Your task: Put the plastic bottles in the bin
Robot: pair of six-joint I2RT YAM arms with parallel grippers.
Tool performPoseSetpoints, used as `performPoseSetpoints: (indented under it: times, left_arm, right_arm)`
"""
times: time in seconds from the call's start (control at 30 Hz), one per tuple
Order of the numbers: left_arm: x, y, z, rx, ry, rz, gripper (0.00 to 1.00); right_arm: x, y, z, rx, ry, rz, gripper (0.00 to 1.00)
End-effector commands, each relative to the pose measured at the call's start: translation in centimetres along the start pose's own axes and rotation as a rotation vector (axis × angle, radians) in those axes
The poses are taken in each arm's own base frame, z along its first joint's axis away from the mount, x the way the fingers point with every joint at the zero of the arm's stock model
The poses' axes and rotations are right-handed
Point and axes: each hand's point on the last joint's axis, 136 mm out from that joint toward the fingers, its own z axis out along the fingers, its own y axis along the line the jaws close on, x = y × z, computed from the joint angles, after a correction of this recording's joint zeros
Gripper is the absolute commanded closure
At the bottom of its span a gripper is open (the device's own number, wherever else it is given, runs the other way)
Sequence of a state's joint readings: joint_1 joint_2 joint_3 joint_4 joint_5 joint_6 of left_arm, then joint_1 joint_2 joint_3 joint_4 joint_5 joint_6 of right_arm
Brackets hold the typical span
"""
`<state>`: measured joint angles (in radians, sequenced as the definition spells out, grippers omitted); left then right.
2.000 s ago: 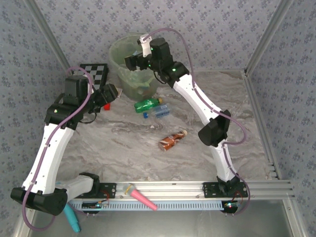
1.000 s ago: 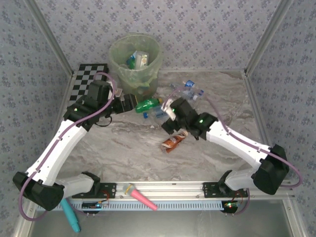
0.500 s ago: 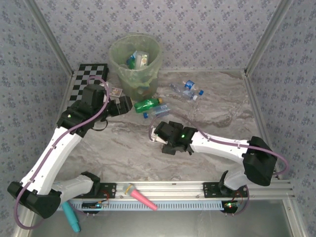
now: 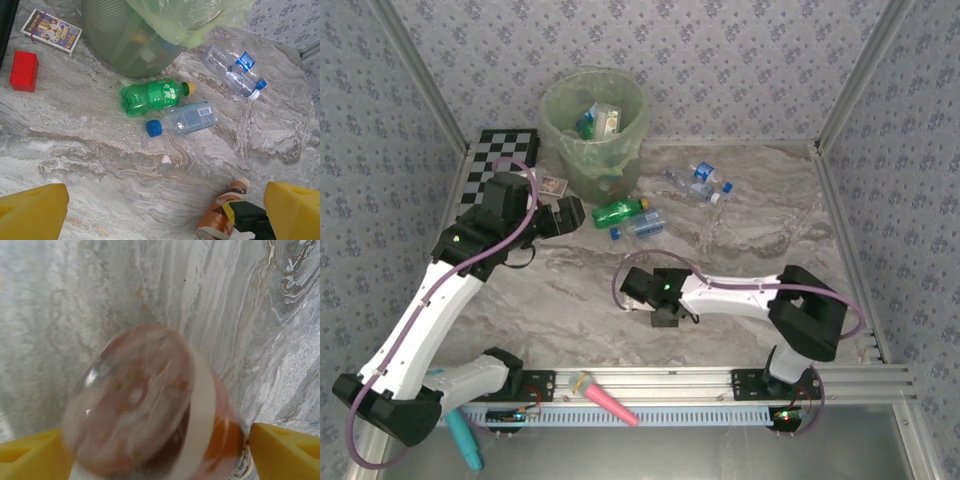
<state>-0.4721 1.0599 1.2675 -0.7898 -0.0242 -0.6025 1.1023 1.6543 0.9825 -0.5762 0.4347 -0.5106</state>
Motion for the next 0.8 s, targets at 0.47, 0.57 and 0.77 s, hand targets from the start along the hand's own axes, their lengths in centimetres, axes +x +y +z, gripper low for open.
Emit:
performPoseSetpoints:
  times: [0.47, 0.57, 0.77]
  left_arm:
    - [-0.7, 0.7, -1.5, -0.005, -0.042, -0.011, 0.00]
    - [-0.8, 0.7, -1.5, -0.002, -0.045, -0.016, 0.00]
    - [-1.2, 0.5, -1.5, 0.002, -0.053, -0.018, 0.00]
  right_arm:
    - [-1.6, -2.8, 0.6, 0.082, 0.080, 0.005, 0.51]
    - [-1.8, -4.3, -0.5, 0.115, 0.053, 0.043, 0.50]
    - [-3.0, -10.1, -4.7, 0.177, -0.062, 0.210, 0.49]
